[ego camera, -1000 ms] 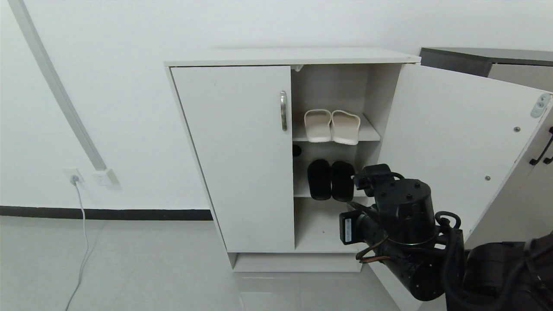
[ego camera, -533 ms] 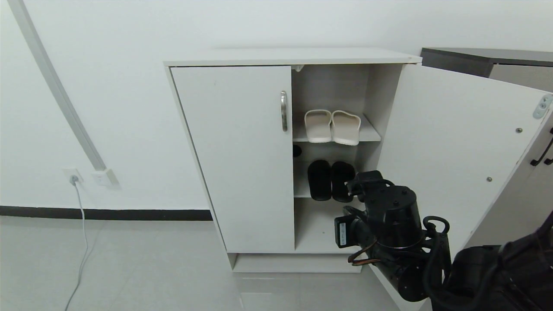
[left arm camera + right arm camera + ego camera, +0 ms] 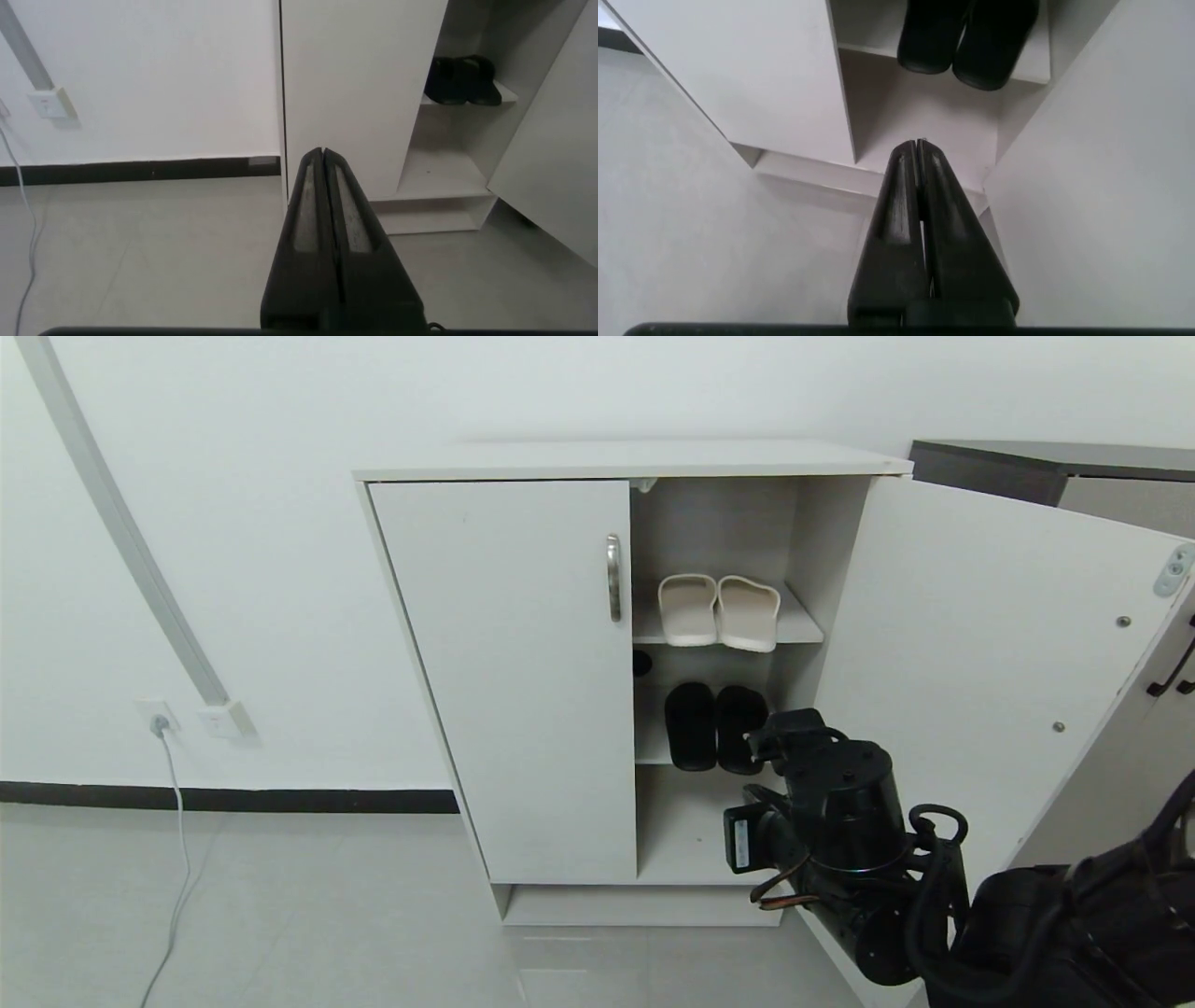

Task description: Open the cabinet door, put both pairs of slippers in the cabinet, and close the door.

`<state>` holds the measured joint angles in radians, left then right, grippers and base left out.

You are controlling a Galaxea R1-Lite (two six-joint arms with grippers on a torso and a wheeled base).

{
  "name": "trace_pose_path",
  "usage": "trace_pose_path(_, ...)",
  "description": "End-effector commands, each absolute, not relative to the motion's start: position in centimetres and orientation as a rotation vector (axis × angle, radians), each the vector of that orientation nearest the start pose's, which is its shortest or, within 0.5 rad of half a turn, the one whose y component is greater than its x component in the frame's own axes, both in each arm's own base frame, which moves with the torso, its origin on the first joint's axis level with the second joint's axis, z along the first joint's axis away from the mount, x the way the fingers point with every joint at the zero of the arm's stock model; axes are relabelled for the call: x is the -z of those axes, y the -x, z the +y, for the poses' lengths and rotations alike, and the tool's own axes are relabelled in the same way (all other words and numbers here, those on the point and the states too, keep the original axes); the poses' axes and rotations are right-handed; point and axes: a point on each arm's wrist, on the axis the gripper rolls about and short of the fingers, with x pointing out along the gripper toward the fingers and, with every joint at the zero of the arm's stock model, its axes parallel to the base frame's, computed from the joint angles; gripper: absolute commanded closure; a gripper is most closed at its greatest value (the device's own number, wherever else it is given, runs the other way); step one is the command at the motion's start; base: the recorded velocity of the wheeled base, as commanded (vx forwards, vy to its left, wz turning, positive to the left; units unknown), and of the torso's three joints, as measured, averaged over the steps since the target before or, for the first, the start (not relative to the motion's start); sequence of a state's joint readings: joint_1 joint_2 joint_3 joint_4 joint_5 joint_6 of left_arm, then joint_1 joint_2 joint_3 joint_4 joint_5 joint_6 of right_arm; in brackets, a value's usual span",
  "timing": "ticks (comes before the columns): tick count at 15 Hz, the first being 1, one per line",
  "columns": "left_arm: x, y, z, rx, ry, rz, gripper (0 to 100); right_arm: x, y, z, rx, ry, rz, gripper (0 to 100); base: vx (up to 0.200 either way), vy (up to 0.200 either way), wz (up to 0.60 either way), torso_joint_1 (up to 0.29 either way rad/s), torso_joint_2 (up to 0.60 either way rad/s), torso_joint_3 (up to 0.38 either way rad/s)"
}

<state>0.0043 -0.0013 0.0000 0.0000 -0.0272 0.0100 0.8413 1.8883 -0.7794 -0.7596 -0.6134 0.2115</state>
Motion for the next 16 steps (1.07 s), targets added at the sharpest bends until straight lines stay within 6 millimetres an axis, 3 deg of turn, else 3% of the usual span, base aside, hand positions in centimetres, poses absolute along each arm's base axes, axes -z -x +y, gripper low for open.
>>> trace_pose_path(1,-7.55,2.28,-0.07,0.023,-0.011,0.000,100,-12.80,-23.05,23.89,-0.197,0.025,0.285,100,0.000,0.000,0.00,0.002,-0.19,-0.246)
trace_pose_path(7,-7.55,2.28,-0.07,0.023,-0.011,0.000,100,-12.65,-23.13,23.96,-0.195,0.028,0.286,100,0.000,0.000,0.00,0.041,-0.40,-0.351)
trace_pose_path(16,-7.55,2.28,-0.07,0.023,-0.011,0.000,100,-12.60,-22.84,24.02,-0.204,0.050,0.285,100,0.000,0.000,0.00,0.136,-0.47,-0.334)
